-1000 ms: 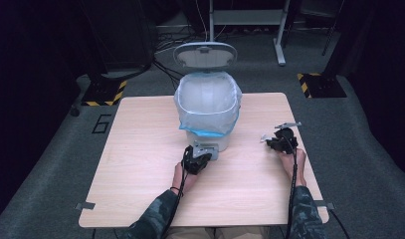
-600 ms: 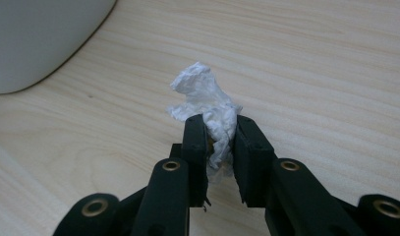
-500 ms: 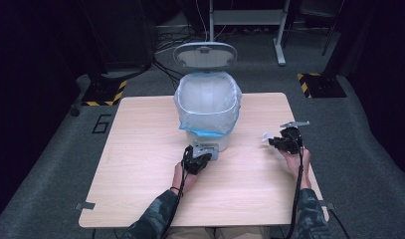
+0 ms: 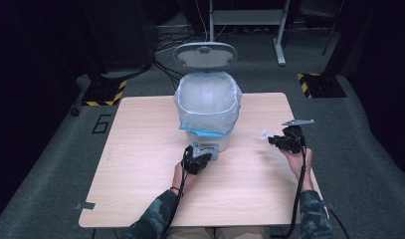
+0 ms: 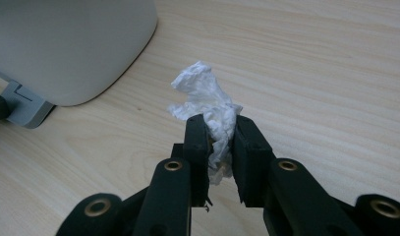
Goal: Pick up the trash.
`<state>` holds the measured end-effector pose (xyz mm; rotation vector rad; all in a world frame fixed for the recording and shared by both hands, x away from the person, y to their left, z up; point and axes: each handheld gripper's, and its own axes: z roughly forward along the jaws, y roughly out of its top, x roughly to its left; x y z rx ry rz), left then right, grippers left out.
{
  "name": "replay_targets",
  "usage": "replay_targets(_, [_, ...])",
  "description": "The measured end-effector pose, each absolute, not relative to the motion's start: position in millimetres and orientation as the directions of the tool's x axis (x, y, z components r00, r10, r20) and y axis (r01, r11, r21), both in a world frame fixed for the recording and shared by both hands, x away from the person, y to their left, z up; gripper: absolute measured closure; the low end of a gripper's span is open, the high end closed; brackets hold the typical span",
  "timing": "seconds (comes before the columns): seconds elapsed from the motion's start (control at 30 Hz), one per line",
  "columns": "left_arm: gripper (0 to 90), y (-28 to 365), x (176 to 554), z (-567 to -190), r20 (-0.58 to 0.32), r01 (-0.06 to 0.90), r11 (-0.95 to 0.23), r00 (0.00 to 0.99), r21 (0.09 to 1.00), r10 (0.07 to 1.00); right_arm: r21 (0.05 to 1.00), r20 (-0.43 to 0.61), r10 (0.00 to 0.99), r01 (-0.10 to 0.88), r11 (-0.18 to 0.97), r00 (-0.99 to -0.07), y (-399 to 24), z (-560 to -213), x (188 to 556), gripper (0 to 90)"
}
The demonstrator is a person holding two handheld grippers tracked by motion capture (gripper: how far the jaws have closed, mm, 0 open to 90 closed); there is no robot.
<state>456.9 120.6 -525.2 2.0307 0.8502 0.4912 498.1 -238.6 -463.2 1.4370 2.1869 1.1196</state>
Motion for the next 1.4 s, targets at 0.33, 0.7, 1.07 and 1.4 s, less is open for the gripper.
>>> replay_targets(0.33, [89.8,120.8,457.1,-525.2,0.025,0.387,-0.399,0.691,0.832,0.722,0.741,0.206,0.853,0.645,0.183,-0.479,-238.4,-451.2,492.2,78.3])
replay_targets(0.7, [89.8,121.1,457.4,-525.2,0.024,0.387,-0.399,0.692,0.831,0.722,0.756,0.21,0.837,0.627,0.188,-0.505,-231.6,-428.5,484.2,78.6])
replay_targets(1.07, [89.8,121.8,457.8,-525.0,0.023,0.389,-0.401,0.693,0.83,0.721,0.773,0.201,0.822,0.601,0.201,-0.533,-224.7,-406.1,476.6,78.6])
replay_targets(1.4, [89.8,121.9,457.6,-524.9,0.022,0.39,-0.4,0.693,0.829,0.72,0.796,0.186,0.809,0.568,0.208,-0.557,-221.8,-384.4,468.7,78.6])
